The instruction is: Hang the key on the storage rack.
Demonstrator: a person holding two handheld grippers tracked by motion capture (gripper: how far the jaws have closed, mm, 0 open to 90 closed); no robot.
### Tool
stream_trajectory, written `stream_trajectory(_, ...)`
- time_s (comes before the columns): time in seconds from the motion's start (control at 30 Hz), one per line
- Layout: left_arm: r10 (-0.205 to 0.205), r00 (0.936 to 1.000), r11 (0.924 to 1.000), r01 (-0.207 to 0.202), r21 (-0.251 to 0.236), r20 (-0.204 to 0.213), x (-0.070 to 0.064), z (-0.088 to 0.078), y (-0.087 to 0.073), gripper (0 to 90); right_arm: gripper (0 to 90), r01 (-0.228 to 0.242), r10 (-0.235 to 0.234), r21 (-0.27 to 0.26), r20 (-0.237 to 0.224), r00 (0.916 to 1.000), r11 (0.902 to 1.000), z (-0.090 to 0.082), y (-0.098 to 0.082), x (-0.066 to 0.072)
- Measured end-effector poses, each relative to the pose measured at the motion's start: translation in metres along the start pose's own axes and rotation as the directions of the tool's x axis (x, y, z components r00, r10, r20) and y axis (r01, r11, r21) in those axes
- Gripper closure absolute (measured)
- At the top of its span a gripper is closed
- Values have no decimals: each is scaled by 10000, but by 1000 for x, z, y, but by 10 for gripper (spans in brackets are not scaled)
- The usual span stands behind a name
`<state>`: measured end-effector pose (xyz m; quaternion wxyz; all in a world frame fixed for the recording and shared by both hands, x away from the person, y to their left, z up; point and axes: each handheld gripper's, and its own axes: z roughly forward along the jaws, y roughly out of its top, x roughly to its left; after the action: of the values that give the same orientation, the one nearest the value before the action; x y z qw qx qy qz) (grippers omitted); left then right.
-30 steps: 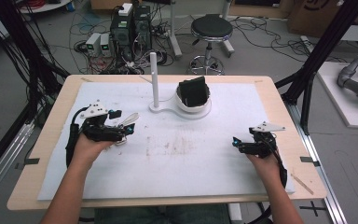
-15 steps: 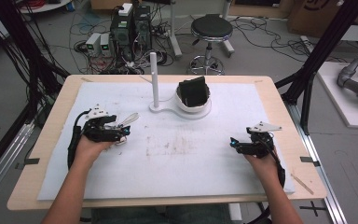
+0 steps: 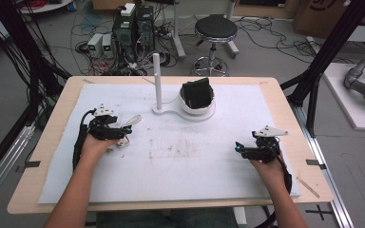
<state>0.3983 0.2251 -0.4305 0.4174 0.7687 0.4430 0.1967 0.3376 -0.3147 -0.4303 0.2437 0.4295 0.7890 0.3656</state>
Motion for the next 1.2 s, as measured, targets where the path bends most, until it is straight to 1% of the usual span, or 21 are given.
stream_trajectory(0.03, 0, 10000, 10000, 0, 0, 0, 0, 0, 0, 285, 182, 0, 0, -30, 19, 10000, 10000, -1, -1, 0)
stream_trajectory(0.1, -127, 9999, 9999, 128, 73, -91, 5, 5, -2, 304, 182, -47, 47, -29, 39, 10000, 10000, -2, -2, -1)
stream_trajectory(0.17, -170, 9998, 9998, 171, 134, -57, 6, 7, -3, 330, 182, -85, 85, -20, 72, 9999, 10000, -3, -3, -2)
stream_trajectory(0.23, -106, 9999, 9998, 107, 154, -69, 6, 9, -3, 351, 182, -105, 105, 25, 69, 9999, 9999, -3, -4, -3)
stream_trajectory(0.27, -45, 10000, 9996, 46, 266, -39, 6, 12, -4, 358, 182, -105, 104, 42, 87, 9999, 9999, -3, -4, -4)
stream_trajectory(0.3, 50, 9999, 9996, -47, 292, -112, 6, 13, -4, 370, 182, -112, 112, 44, 86, 9999, 9999, -3, -4, -3)
stream_trajectory(0.33, 50, 9999, 9996, -47, 292, -112, 6, 13, -4, 385, 182, -106, 106, 35, 68, 9999, 9999, -2, -4, -3)
stream_trajectory(0.37, 168, 9996, 9991, -160, 397, -211, 5, 14, -5, 390, 182, -81, 81, 50, 57, 10000, 10000, -2, -4, -3)
stream_trajectory(0.5, 245, 9994, 9980, -231, 589, -229, 6, 19, -6, 412, 182, 16, -16, 57, 16, 10000, 10000, -1, -3, -2)
stream_trajectory(0.53, 260, 9993, 9964, -239, 811, -254, 6, 22, -8, 414, 182, 11, -11, 45, 18, 10000, 10000, -1, -3, -2)
stream_trajectory(0.63, 356, 9986, 9955, -321, 887, -384, 5, 24, -8, 426, 182, 3, -3, 30, 6, 10000, 10000, -1, -3, -2)
stream_trajectory(0.73, 387, 9984, 9954, -349, 887, -410, 6, 23, -8, 492, 182, -18, 18, 106, -34, 10000, 9999, -1, -4, -3)
stream_trajectory(0.83, 319, 9988, 9967, -290, 754, -372, 7, 22, -9, 603, 182, 32, -31, 186, -59, 10000, 9998, 1, -5, -4)
stream_trajectory(0.9, 503, 9981, 9959, -475, 764, -355, 6, 22, -9, 643, 182, 26, -25, 173, -64, 10000, 9998, 1, -4, -4)
stream_trajectory(0.93, 503, 9981, 9959, -475, 764, -355, 6, 22, -9, 658, 182, 26, -25, 173, -64, 10000, 9998, 1, -4, -4)
stream_trajectory(1.0, 952, 9953, 9926, -934, 770, -195, 3, 22, -10, 732, 182, 78, -76, 148, -140, 9999, 9999, 1, -4, -2)
stream_trajectory(1.03, 952, 9953, 9926, -934, 770, -195, 3, 22, -10, 770, 182, 136, -133, 158, -151, 9998, 9998, 1, -4, -2)
stream_trajectory(1.07, 1161, 9931, 9905, -1147, 764, -152, 1, 22, -10, 800, 182, 120, -118, 153, -154, 9998, 9998, 1, -4, -1)
stream_trajectory(1.13, 1428, 9895, 9870, -1406, 776, -241, -2, 22, -10, 808, 182, 112, -110, 167, -127, 9999, 9998, 1, -3, -1)
stream_trajectory(1.17, 1422, 9895, 9871, -1400, 772, -240, -1, 22, -10, 810, 182, 119, -117, 173, -121, 9999, 9998, 1, -4, -2)
stream_trajectory(1.2, 1321, 9911, 9887, -1304, 744, -188, -1, 22, -10, 811, 182, 85, -83, 209, -116, 9999, 9997, 0, -4, -1)
